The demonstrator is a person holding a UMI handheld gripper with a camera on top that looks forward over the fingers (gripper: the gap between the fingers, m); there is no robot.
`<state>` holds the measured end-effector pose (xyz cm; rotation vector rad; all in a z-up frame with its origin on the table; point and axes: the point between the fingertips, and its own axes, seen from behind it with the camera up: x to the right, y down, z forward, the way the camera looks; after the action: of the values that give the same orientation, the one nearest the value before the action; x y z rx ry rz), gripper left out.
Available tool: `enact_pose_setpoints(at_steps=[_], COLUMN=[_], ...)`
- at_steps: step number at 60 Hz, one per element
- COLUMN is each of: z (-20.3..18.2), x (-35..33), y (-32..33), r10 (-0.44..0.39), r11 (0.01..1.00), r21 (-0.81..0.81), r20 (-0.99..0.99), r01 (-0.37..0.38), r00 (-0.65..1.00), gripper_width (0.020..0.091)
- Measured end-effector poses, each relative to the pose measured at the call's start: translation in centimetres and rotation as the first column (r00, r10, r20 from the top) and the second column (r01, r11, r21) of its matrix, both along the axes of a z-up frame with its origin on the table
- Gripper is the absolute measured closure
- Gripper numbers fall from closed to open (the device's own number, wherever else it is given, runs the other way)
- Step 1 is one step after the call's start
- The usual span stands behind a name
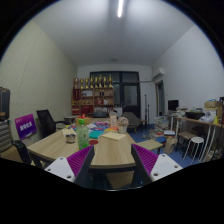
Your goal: Pour water
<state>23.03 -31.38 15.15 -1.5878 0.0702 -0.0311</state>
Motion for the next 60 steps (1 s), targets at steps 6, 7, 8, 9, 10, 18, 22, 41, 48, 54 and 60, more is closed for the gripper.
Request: enact_pose_setpoints(at_steps=[6, 7, 8, 9, 10, 18, 22, 41, 48, 54, 60], z=[-0.6, -0.9, -1.1, -1.3, -1.7, -1.5, -2.8, -5.6, -5.7, -6.2, -7.0], x=[1.1, 0.9, 0.5, 0.5, -1.0, -4.5, -6.6, -12.8, -12.8, -13.5, -13.5], y=[0.6, 0.7, 0.7, 0.3, 0.9, 2.3, 4.5, 19.2, 23.9, 26.8, 28.5], r10=[0.001, 0.004, 0.008, 0.015, 0.021, 0.112, 0.133, 0.054, -0.002, -0.002, -0.019], r11=[1.0, 1.0, 0.999, 0.999, 0.999, 0.993, 0.991, 0.998, 1.0, 1.0, 1.0], r21=[-0.02, -0.027, -0.033, -0.035, -0.029, 0.038, 0.026, 0.009, 0.01, 0.001, -0.018], r20=[0.004, 0.003, 0.001, -0.001, -0.003, -0.03, -0.029, 0.123, 0.134, 0.11, 0.111], r01=[-0.001, -0.004, -0.008, -0.015, -0.021, -0.111, -0.132, -0.056, 0.001, 0.002, 0.021], r00=[1.0, 1.0, 1.0, 1.0, 1.0, 0.993, 0.991, 0.991, 0.991, 0.994, 0.994], gripper_width=[0.0298, 0.03, 0.0296, 0.0289, 0.0281, 0.0285, 0.0283, 0.0303, 0.0303, 0.0309, 0.0549])
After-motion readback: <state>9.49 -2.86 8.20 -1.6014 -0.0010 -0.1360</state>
